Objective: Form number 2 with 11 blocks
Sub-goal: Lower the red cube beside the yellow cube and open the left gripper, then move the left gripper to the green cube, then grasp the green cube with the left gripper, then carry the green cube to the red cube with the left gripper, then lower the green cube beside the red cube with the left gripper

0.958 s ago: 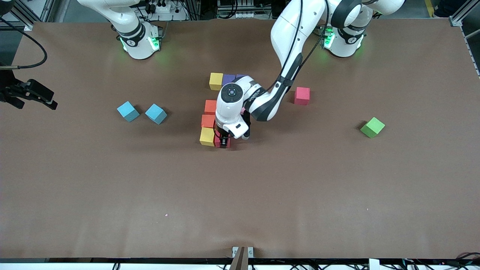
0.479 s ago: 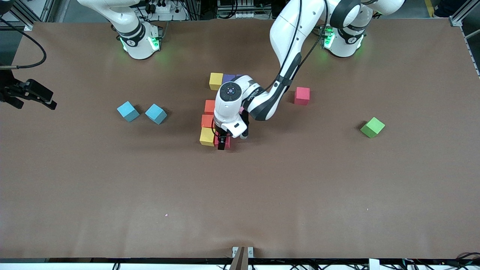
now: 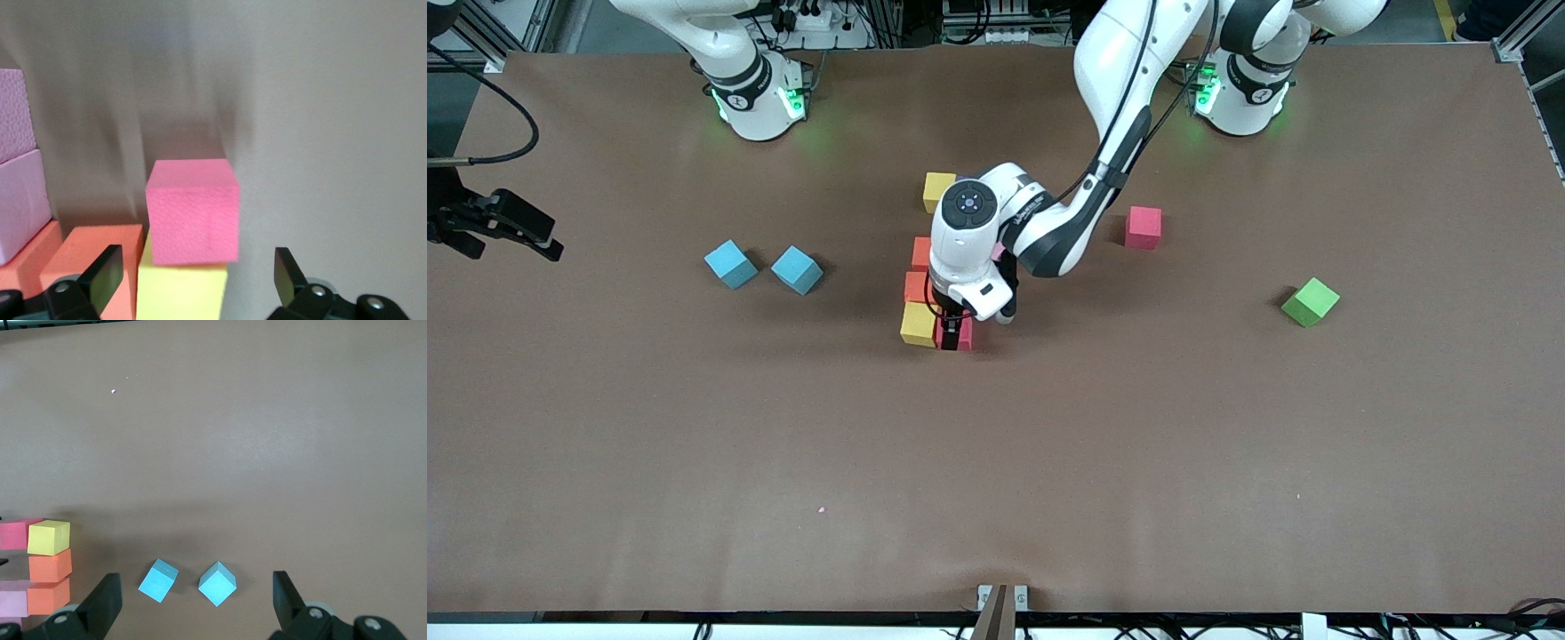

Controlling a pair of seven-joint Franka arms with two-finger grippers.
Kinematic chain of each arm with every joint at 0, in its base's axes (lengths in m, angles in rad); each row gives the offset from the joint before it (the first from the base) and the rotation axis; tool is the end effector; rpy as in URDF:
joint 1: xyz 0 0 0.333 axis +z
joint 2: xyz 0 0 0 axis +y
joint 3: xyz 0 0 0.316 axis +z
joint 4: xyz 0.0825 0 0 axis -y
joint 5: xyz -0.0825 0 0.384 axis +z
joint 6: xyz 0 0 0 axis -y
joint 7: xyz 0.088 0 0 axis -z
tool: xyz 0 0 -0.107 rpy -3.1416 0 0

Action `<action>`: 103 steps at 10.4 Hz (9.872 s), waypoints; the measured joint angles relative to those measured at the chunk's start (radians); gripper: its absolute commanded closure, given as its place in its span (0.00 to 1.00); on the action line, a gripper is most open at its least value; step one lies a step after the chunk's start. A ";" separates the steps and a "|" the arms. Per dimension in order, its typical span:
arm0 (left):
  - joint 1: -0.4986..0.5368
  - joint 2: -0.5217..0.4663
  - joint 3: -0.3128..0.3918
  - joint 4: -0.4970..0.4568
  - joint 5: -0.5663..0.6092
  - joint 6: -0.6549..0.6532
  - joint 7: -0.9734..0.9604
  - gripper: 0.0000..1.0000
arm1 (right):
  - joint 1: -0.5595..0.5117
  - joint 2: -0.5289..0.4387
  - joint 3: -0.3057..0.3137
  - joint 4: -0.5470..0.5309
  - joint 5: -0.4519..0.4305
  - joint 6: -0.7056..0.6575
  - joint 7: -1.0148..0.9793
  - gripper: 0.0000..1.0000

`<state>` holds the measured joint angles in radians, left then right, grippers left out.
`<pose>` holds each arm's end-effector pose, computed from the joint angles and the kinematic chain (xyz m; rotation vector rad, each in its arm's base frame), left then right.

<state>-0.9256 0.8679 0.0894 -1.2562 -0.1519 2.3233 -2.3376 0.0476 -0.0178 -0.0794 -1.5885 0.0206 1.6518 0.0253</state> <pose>0.5012 -0.5875 0.2569 2.0936 2.0619 -0.0877 0.5570 -0.0161 0.6334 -3.1160 0.0904 -0.1265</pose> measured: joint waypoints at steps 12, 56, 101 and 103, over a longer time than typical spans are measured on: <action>0.420 -0.375 0.018 -0.472 0.000 -0.137 0.241 0.00 | 0.001 0.004 0.002 0.001 0.039 0.001 -0.001 0.00; 0.928 -0.523 0.005 -1.038 0.284 0.115 -0.050 0.87 | 0.016 0.035 -0.006 0.001 0.041 0.006 -0.004 0.00; 0.114 0.056 -0.106 -0.027 0.236 -0.113 0.013 0.81 | -0.010 0.059 -0.011 0.006 0.038 -0.011 -0.103 0.00; 0.114 0.056 -0.106 -0.027 0.236 -0.113 0.013 0.01 | -0.010 0.058 -0.011 0.007 0.036 -0.036 -0.106 0.00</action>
<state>-0.8113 0.9237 -0.0163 -1.2831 0.0845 2.2100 -2.3248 0.0371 0.0404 -0.0902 -1.5817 0.0569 1.6162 -0.0812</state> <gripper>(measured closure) 0.449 0.000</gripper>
